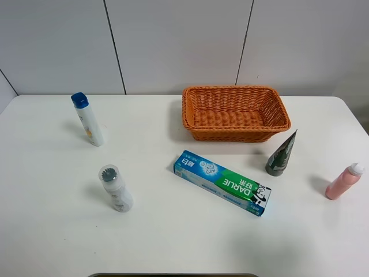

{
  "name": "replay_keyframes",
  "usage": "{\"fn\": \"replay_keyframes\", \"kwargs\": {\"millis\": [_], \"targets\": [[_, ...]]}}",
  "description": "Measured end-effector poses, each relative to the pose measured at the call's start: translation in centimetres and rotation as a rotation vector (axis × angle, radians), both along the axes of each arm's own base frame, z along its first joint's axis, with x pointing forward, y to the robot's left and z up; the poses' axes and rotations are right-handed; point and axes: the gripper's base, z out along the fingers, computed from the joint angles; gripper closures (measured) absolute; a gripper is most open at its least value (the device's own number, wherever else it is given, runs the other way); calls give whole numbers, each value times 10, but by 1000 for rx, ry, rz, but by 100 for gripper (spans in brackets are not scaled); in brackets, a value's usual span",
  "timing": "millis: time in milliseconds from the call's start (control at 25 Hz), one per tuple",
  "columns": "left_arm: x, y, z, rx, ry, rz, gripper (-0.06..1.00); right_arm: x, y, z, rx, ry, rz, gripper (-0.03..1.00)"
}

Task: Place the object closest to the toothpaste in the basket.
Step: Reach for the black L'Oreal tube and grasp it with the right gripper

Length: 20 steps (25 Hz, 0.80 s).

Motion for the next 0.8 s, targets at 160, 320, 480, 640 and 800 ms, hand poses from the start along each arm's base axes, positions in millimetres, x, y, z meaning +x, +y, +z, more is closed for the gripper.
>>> {"fn": "replay_keyframes", "kwargs": {"millis": [160, 320, 480, 640, 800], "targets": [[0, 0, 0, 0, 0, 0, 0, 0, 0, 0, 0, 0, 0, -2], [0, 0, 0, 0, 0, 0, 0, 0, 0, 0, 0, 0, 0, -2], [0, 0, 0, 0, 0, 0, 0, 0, 0, 0, 0, 0, 0, -2], [0, 0, 0, 0, 0, 0, 0, 0, 0, 0, 0, 0, 0, -2], [0, 0, 0, 0, 0, 0, 0, 0, 0, 0, 0, 0, 0, -2]]}}
